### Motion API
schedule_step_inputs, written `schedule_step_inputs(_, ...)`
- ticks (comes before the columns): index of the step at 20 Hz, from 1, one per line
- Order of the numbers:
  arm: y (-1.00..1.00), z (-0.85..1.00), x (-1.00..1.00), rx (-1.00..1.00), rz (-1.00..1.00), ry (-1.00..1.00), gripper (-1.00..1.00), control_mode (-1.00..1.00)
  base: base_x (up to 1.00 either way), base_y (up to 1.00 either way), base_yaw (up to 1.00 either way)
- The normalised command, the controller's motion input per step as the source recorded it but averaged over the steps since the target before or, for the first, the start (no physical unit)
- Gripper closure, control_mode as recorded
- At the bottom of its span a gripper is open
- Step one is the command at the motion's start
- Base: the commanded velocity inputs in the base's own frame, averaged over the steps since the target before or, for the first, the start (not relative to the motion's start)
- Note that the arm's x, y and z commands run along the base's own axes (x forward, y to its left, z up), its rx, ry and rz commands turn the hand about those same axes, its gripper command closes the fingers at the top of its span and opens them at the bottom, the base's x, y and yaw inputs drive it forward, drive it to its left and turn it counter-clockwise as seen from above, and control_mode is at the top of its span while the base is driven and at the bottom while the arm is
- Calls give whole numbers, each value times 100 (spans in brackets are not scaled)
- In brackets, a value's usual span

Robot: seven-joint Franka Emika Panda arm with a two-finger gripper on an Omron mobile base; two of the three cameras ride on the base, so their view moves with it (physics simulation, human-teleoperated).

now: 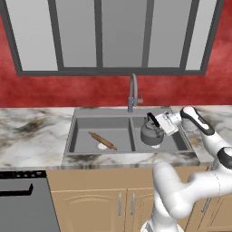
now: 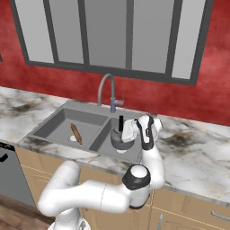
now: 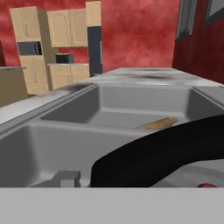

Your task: Open the cabinet, pick the kettle from the cabinet, and place it in the sink.

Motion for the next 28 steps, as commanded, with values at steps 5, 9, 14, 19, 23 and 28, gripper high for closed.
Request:
schedule_step_inputs(5, 0, -36, 19, 0, 0, 7, 100, -100, 0, 0, 0)
schedule_step_inputs(9, -6, -33, 10, -1, -3, 9, -100, -100, 0, 0, 0)
schedule_step_inputs(14, -15, -22, 1, 0, -9, 8, -100, -100, 0, 0, 0)
schedule_step_inputs(19, -22, -19, 0, 0, -11, 16, -100, -100, 0, 0, 0)
schedule_step_inputs(23, -28, -14, 0, 0, -16, 13, -100, -100, 0, 0, 0)
schedule_step_inputs(28, -35, -4, -1, 0, -18, 11, -100, -100, 0, 0, 0)
